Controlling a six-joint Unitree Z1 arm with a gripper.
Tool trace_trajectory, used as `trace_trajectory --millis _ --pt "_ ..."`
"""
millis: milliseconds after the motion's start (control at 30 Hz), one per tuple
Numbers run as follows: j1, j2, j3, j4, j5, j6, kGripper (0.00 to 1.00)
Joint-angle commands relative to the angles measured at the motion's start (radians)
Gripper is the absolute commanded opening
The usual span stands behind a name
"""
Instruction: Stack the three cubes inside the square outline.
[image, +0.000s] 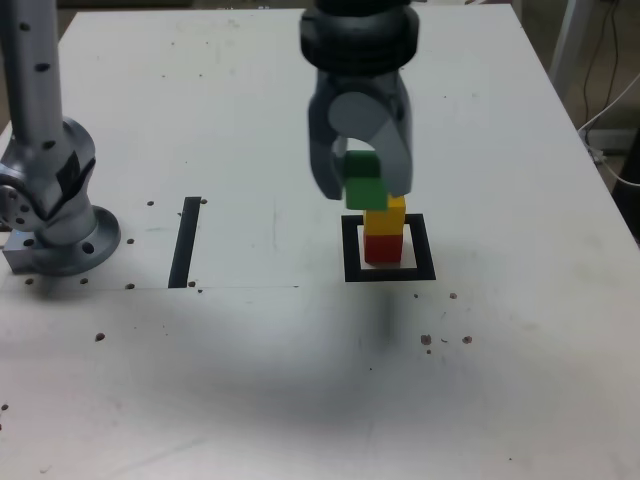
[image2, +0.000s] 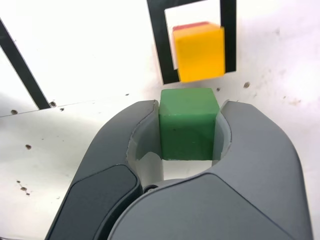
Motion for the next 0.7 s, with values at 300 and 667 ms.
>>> trace_trajectory --millis 300,667 --pt "0.076 0.050 -0.039 0.002 0.001 0.022 0.20" --pt "0.098 0.067 -0.048 0.002 -0.004 0.032 0.20"
